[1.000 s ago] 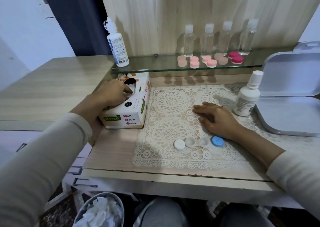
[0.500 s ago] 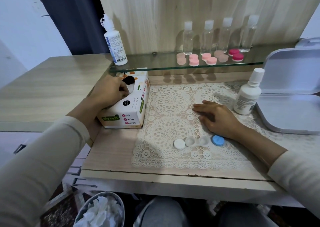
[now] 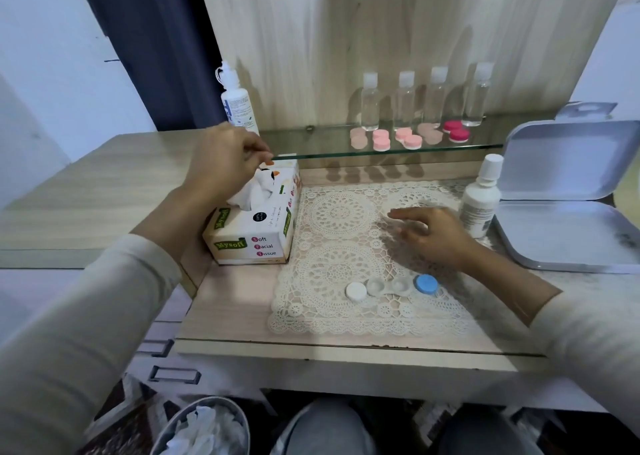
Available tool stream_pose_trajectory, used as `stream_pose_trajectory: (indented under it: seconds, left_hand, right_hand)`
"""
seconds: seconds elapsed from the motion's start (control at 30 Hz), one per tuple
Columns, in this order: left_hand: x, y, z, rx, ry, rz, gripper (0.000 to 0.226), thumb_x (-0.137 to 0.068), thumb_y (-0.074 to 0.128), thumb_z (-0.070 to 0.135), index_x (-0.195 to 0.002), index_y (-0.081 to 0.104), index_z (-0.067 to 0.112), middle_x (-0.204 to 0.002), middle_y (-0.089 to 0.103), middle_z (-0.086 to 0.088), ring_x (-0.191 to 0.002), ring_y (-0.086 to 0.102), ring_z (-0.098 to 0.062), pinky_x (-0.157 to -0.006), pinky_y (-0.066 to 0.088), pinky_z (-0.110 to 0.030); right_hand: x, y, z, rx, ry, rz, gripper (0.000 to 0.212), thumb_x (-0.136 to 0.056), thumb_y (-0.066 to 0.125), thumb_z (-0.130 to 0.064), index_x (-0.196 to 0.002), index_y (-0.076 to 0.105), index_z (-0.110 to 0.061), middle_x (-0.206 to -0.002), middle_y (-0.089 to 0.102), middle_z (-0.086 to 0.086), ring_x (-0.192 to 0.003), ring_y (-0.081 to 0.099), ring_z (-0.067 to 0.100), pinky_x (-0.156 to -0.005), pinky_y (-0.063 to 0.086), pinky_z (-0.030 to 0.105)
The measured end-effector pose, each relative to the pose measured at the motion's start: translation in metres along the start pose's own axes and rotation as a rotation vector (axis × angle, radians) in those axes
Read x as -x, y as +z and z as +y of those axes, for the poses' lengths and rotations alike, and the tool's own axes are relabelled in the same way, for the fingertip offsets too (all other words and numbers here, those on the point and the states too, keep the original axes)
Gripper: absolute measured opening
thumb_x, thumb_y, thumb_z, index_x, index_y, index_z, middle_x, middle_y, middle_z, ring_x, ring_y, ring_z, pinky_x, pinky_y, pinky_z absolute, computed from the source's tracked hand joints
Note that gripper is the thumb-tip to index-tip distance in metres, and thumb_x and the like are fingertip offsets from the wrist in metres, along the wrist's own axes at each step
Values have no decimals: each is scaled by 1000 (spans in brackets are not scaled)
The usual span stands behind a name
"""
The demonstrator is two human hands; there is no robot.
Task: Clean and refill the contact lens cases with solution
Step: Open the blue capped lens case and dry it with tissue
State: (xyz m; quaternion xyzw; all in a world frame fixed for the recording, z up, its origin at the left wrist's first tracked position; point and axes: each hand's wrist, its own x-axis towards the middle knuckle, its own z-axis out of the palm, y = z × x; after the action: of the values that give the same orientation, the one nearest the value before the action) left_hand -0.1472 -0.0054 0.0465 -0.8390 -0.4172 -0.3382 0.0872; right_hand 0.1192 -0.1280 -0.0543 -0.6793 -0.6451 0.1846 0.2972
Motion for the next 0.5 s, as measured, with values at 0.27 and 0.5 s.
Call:
stream_pose_trajectory:
  seconds: [0.27, 0.5]
  left_hand:
    - [21, 18, -28, -216, -275, -285, 30, -81, 67, 33, -104, 70, 15, -114, 63, -11, -108, 49, -30, -87, 38, -39]
    - [15, -2, -13, 82, -283, 40, 16, -83, 65, 16, -95, 73, 7, -97, 70, -12, -93, 60, -29, -80, 45, -36]
  right_hand:
    - [15, 1, 0, 79, 29, -25, 35, -89, 59, -25, -124, 56, -22, -109, 68, 8, -74, 68, 27, -71, 53, 28]
    - [17, -3, -7, 39, 27, -20, 35, -89, 58, -21, -124, 56, -19, -126, 59, 5, -108, 59, 19, -93, 49, 38]
